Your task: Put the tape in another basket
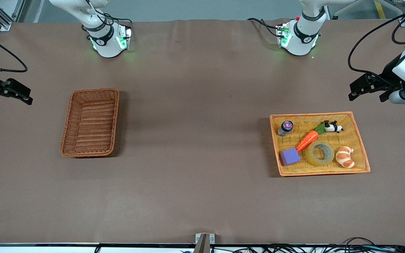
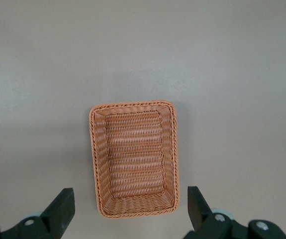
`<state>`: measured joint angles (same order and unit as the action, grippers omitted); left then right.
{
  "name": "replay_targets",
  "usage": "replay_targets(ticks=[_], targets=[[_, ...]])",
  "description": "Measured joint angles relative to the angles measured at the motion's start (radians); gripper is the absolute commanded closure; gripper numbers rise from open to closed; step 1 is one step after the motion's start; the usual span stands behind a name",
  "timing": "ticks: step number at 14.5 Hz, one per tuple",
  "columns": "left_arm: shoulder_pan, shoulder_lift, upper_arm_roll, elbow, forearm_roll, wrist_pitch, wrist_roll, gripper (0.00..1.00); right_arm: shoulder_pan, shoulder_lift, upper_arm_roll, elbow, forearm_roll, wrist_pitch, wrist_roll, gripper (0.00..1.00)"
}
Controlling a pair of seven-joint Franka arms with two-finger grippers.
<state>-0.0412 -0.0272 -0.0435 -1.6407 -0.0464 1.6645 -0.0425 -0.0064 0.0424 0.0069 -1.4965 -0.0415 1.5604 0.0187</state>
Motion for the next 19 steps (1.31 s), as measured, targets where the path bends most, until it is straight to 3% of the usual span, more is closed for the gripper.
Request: replay_targets(ticks=[13, 19], targets=[[-0.015, 0.011, -0.004, -0.004, 0.000, -0.028, 0.005, 0.00, 0.000, 0.000, -0.002, 0.000, 0.000, 0.002, 0.000, 0.00], [-0.008, 0.073, -0.002, -0.008, 0.000, 0.006, 0.006, 0.03, 0.000, 0.000, -0.003, 0.000, 0.000, 0.002, 0.000, 0.00]])
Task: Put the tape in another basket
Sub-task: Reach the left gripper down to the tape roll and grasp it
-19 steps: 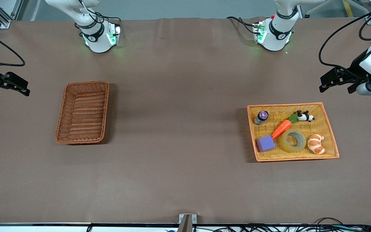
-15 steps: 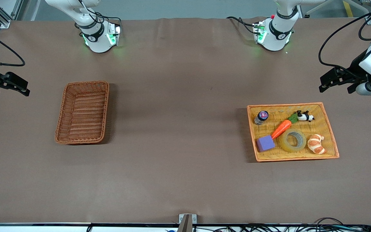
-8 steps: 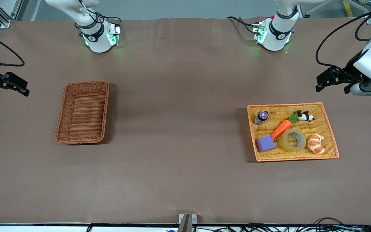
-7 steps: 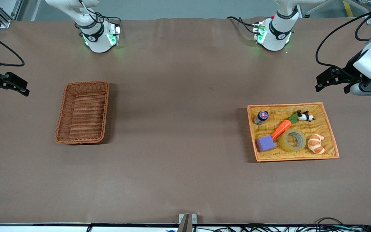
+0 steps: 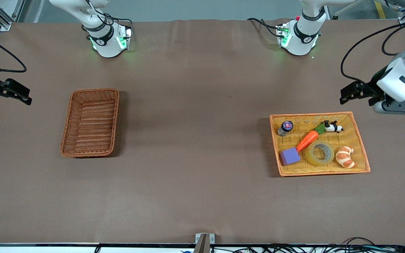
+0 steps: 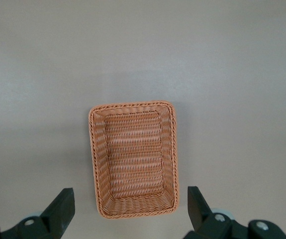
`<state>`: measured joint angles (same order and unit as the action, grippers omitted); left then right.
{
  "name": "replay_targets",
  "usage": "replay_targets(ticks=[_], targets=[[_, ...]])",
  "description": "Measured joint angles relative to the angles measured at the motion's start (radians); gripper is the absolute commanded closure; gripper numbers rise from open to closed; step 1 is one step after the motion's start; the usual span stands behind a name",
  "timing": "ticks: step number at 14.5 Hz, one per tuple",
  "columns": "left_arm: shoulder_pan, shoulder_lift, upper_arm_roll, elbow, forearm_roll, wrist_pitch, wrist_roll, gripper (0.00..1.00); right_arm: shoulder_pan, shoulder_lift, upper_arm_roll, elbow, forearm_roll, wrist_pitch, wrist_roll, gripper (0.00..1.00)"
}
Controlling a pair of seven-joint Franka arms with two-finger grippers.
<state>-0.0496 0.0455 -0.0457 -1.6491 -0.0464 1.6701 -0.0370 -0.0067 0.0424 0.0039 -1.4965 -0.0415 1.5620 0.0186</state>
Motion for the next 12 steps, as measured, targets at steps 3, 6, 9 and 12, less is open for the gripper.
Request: replay_targets(ticks=[3, 6, 9, 12], targets=[[0.020, 0.082, 0.002, -0.004, 0.000, 0.080, 0.001, 0.04, 0.000, 0.000, 0.000, 0.000, 0.000, -0.002, 0.000, 0.00], [0.042, 0.189, 0.005, -0.010, 0.003, 0.195, 0.003, 0.04, 0.000, 0.000, 0.000, 0.000, 0.000, -0.005, 0.000, 0.00], [0.062, 0.302, 0.006, -0.013, 0.044, 0.297, 0.003, 0.05, 0.000, 0.000, -0.001, 0.000, 0.000, -0.005, 0.000, 0.00], [0.095, 0.398, 0.008, -0.016, 0.055, 0.400, 0.003, 0.07, 0.000, 0.000, -0.001, 0.000, 0.000, -0.005, 0.000, 0.00]])
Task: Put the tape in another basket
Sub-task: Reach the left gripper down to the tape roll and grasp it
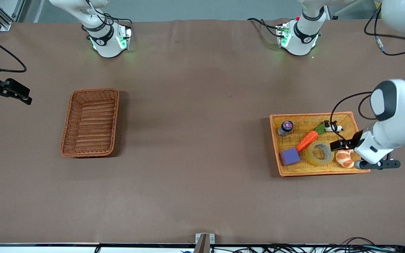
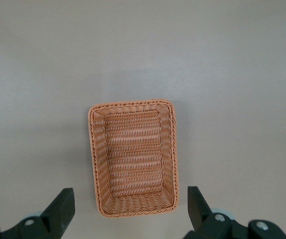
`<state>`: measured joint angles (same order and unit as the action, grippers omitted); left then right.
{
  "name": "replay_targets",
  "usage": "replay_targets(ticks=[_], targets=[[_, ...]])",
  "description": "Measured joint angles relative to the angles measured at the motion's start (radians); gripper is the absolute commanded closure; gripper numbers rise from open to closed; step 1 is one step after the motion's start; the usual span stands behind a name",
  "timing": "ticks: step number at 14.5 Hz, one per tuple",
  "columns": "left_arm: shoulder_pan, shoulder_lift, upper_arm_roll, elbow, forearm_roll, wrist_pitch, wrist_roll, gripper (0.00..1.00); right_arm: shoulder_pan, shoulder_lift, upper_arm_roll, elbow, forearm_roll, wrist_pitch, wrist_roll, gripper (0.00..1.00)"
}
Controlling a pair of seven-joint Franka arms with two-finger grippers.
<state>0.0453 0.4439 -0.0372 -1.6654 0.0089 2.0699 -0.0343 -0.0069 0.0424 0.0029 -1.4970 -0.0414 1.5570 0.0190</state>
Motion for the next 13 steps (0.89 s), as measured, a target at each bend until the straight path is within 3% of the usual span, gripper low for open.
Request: replay_targets(ticks=[5, 9, 10, 12, 13], targets=[[0.027, 0.124, 0.000, -0.018, 0.000, 0.136, 0.004, 0.11, 0.000, 0.000, 0.000, 0.000, 0.000, 0.000, 0.000, 0.00], [0.023, 0.163, -0.001, -0.081, 0.000, 0.244, 0.004, 0.15, 0.000, 0.000, 0.000, 0.000, 0.000, 0.000, 0.000, 0.00], [0.023, 0.165, -0.001, -0.097, 0.000, 0.266, 0.003, 0.25, 0.000, 0.000, 0.000, 0.000, 0.000, 0.000, 0.000, 0.00], [0.023, 0.165, -0.002, -0.119, 0.000, 0.276, 0.002, 0.73, 0.000, 0.000, 0.000, 0.000, 0.000, 0.000, 0.000, 0.00], [0.023, 0.165, -0.001, -0.127, 0.000, 0.277, 0.001, 0.90, 0.000, 0.000, 0.000, 0.000, 0.000, 0.000, 0.000, 0.00]])
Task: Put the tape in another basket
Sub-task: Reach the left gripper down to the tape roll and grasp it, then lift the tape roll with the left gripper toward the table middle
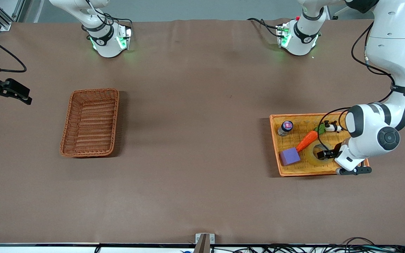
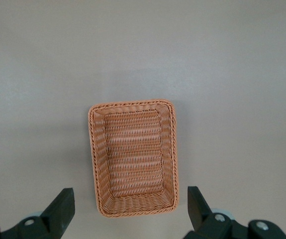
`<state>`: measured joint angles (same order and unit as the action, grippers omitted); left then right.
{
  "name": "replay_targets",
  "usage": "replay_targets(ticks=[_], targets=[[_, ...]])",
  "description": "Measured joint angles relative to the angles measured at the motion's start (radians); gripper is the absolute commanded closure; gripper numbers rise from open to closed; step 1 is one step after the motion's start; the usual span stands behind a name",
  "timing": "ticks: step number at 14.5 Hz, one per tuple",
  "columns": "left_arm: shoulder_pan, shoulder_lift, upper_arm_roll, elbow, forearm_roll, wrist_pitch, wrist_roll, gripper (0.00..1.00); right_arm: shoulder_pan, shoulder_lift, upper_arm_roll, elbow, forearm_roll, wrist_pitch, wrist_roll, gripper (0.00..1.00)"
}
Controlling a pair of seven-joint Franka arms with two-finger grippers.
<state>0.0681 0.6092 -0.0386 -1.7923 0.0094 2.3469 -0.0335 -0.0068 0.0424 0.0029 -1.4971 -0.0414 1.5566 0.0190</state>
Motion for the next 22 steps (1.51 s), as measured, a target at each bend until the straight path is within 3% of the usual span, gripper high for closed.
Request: replay_targets(ticks=[1, 2, 9, 15, 18, 22], targets=[[0.000, 0.000, 0.000, -0.004, 0.000, 0.001, 0.000, 0.98, 0.000, 0.000, 0.000, 0.000, 0.000, -0.001, 0.000, 0.00], [0.000, 0.000, 0.001, -0.005, 0.000, 0.001, 0.000, 1.00, 0.000, 0.000, 0.000, 0.000, 0.000, -0.002, 0.000, 0.00], [0.000, -0.034, 0.000, 0.009, 0.001, -0.007, 0.002, 1.00, 0.000, 0.000, 0.000, 0.000, 0.000, -0.009, 0.000, 0.00], [-0.029, -0.179, -0.043, 0.134, 0.001, -0.266, 0.002, 0.99, 0.000, 0.000, 0.000, 0.000, 0.000, -0.009, 0.000, 0.00], [-0.127, -0.184, -0.103, 0.164, 0.004, -0.311, -0.037, 0.99, 0.000, 0.000, 0.000, 0.000, 0.000, -0.009, 0.000, 0.00], [-0.369, -0.127, -0.112, 0.193, 0.039, -0.310, -0.239, 0.99, 0.000, 0.000, 0.000, -0.001, 0.000, -0.009, 0.000, 0.00]])
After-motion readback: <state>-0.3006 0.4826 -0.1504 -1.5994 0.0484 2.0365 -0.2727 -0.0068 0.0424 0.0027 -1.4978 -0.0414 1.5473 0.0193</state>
